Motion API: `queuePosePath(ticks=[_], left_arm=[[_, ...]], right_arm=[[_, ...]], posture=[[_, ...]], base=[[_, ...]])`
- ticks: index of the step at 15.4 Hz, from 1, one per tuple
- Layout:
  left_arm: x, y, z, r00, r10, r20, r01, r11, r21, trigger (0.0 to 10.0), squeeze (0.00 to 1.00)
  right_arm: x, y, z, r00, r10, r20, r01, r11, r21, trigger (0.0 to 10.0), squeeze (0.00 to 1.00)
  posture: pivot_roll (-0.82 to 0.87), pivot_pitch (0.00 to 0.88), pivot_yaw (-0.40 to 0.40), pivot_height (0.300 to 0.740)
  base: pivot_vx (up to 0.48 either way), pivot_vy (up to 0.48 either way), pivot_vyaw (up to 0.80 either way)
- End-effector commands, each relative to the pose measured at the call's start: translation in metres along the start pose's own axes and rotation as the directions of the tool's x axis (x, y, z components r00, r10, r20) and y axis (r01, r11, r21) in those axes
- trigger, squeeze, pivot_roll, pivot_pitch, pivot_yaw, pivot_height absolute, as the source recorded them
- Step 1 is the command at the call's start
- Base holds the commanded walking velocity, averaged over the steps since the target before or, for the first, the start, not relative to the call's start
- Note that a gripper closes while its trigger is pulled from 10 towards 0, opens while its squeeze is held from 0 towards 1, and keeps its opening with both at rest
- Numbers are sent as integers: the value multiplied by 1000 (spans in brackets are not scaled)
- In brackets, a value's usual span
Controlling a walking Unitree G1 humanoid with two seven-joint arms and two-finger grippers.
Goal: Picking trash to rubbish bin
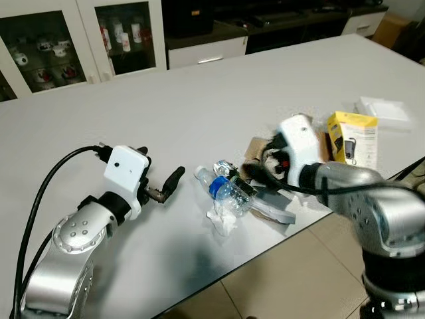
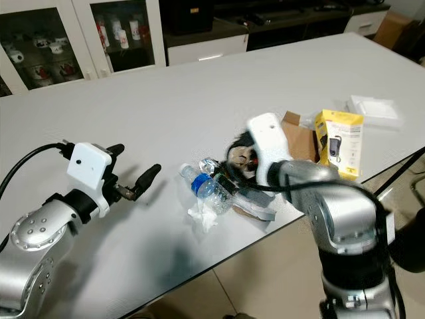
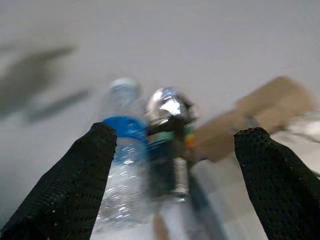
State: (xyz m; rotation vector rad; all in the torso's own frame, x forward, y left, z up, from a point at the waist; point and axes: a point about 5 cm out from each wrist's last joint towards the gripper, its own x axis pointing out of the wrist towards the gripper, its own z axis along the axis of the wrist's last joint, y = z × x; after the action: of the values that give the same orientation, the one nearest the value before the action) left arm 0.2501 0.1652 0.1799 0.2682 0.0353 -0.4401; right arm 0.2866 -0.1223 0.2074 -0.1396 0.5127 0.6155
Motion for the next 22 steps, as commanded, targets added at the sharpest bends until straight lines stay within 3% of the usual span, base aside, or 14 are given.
queuePosePath(ticks=[1, 2, 3, 7, 11, 12, 13, 14, 22], left_arm=[[0, 0, 3, 999, -32, 5, 32, 999, 1, 10000, 0], [0, 0, 5, 999, -44, 8, 44, 999, -1, 10000, 0], [-1, -1, 7, 998, -59, 13, 59, 998, 1, 10000, 0], [-9, -4, 10, 992, -129, 5, 129, 992, 12, 10000, 0], [-9, -8, 8, 992, -126, -1, 126, 992, 4, 10000, 0], [-9, -9, 8, 992, -129, -1, 129, 992, 3, 10000, 0], [-9, -9, 9, 991, -134, -1, 134, 991, 1, 10000, 0], [-9, -9, 9, 990, -139, -3, 139, 990, 1, 10000, 0], [-11, -9, 8, 985, -172, -31, 172, 985, 16, 10000, 0]], right_arm=[[-5, 10, 9, 993, 109, -53, -111, 993, -27, 10000, 243], [-6, 11, 11, 989, 132, -72, -135, 990, -46, 10000, 878], [-8, 13, 13, 983, 152, -104, -161, 983, -84, 10000, 1000], [-14, 15, 19, 956, 160, -246, -205, 964, -169, 10000, 1000], [0, 11, 0, 943, 137, -304, -182, 975, -125, 10000, 1000], [3, 10, -2, 943, 126, -307, -169, 978, -118, 10000, 906], [6, 10, -4, 945, 115, -307, -157, 981, -115, 10000, 86], [13, 10, -8, 947, 107, -302, -141, 985, -96, 10000, 0], [34, 13, -27, 929, 123, -349, -147, 988, -45, 10000, 0]], posture=[[10, 71, -36, 740], [13, 72, -39, 740], [17, 74, -46, 740], [29, 78, -73, 740], [31, 77, -85, 740], [32, 78, -84, 740], [33, 78, -84, 740], [37, 80, -77, 740], [50, 88, -72, 740]], base=[[0, 0, 0], [0, 0, 0], [0, 0, 0], [0, 0, 0], [0, 0, 0], [0, 0, 0], [0, 0, 0], [0, 0, 0], [0, 0, 0]])
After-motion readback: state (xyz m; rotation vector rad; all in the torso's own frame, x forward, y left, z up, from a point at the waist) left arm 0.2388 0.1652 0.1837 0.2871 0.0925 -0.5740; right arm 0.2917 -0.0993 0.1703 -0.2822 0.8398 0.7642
